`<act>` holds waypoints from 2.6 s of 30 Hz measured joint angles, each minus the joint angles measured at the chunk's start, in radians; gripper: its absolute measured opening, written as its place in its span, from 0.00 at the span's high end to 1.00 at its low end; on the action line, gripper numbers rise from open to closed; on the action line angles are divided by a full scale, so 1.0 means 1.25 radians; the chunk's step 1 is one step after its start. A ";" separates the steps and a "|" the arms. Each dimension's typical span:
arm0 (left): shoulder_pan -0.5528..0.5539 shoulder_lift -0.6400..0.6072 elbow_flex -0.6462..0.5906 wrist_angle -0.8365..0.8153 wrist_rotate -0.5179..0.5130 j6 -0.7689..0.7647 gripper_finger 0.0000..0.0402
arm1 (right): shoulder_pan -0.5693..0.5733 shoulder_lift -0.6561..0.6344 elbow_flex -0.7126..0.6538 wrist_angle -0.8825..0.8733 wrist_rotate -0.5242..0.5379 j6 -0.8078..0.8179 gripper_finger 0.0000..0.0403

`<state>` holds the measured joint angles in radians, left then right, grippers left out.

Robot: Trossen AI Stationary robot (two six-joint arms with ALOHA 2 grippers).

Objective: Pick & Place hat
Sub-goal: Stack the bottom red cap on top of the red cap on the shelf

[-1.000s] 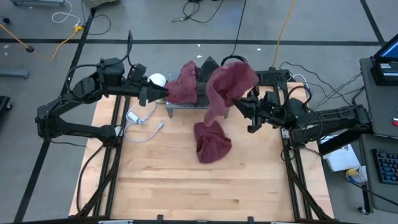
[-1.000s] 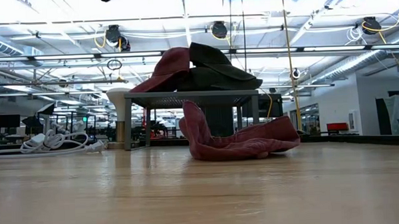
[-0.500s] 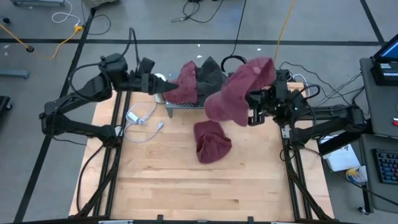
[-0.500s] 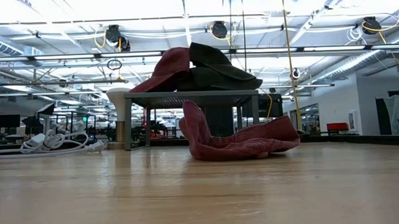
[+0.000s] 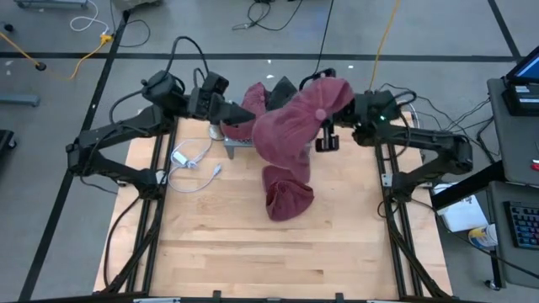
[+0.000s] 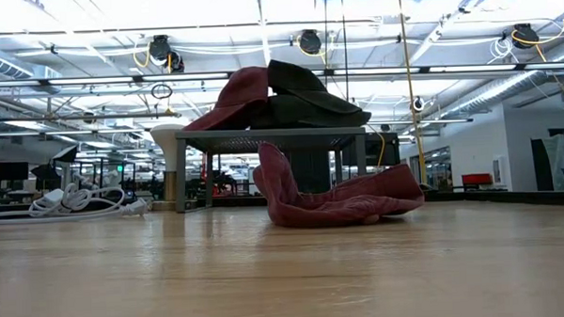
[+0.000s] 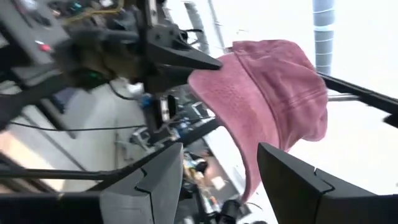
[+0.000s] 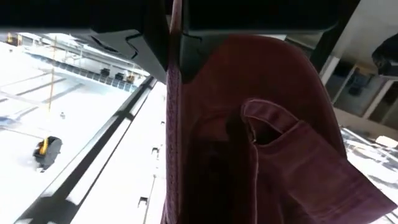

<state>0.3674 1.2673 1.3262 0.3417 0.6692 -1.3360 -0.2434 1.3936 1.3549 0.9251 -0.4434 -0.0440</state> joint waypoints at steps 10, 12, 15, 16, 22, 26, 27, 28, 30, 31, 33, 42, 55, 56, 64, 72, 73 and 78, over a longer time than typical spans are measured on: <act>-0.024 0.014 0.000 0.046 0.021 -0.040 0.47 | -0.047 0.104 0.092 0.000 -0.060 0.051 0.98; -0.025 0.014 0.000 0.060 0.024 -0.040 0.47 | -0.052 0.114 0.092 -0.001 -0.066 0.054 0.98; -0.025 0.014 0.000 0.093 0.032 -0.047 0.47 | -0.058 0.116 0.092 -0.007 -0.066 0.052 0.98; -0.025 0.014 0.000 0.098 0.038 -0.048 0.47 | -0.060 0.116 0.092 -0.007 -0.066 0.051 0.98; -0.025 0.014 0.000 0.102 0.050 -0.061 0.48 | -0.075 0.115 0.093 -0.023 -0.067 0.047 0.98; -0.025 0.014 0.000 0.106 0.039 -0.073 0.55 | -0.079 0.114 0.093 -0.052 -0.066 0.027 0.95; -0.025 0.014 0.000 0.107 0.038 -0.074 0.58 | -0.079 0.114 0.093 -0.070 -0.066 0.017 0.94; -0.025 0.014 0.000 0.108 0.038 -0.074 0.62 | -0.079 0.115 0.093 -0.087 -0.066 0.008 0.94; -0.024 0.014 0.000 0.108 0.039 -0.074 0.70 | -0.078 0.116 0.093 -0.108 -0.066 -0.004 0.94; -0.023 0.014 0.000 0.108 0.039 -0.075 0.74 | -0.078 0.116 0.093 -0.113 -0.065 -0.005 0.94; -0.023 0.014 0.000 0.109 0.039 -0.077 0.82 | -0.078 0.115 0.093 -0.118 -0.065 -0.008 0.95; -0.023 0.014 0.000 0.113 0.054 -0.080 0.95 | -0.073 0.107 0.093 -0.167 -0.063 0.099 0.88; 0.050 -0.020 0.000 0.154 0.101 -0.078 0.97 | -0.053 -0.011 0.092 -0.512 -0.034 0.212 0.51; 0.056 -0.021 0.000 0.154 0.106 -0.071 0.98 | -0.051 -0.022 0.092 -0.548 -0.019 0.228 0.49; 0.105 -0.038 0.000 0.158 0.110 -0.010 0.98 | -0.044 -0.071 0.092 -0.690 0.000 0.616 0.46; 0.120 -0.057 0.000 0.153 0.096 0.109 0.98 | -0.044 -0.104 0.092 -0.661 -0.002 0.890 0.51; 0.119 -0.059 0.000 0.154 0.095 0.123 0.98 | -0.044 -0.107 0.092 -0.643 -0.002 0.901 0.51; 0.118 -0.079 0.000 0.144 0.073 0.210 0.98 | -0.044 -0.116 0.092 -0.519 -0.001 0.985 0.50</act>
<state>0.5152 1.1686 1.3258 0.5216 0.7608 -1.0735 -0.2989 1.2480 1.4696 0.2765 -0.4449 1.1869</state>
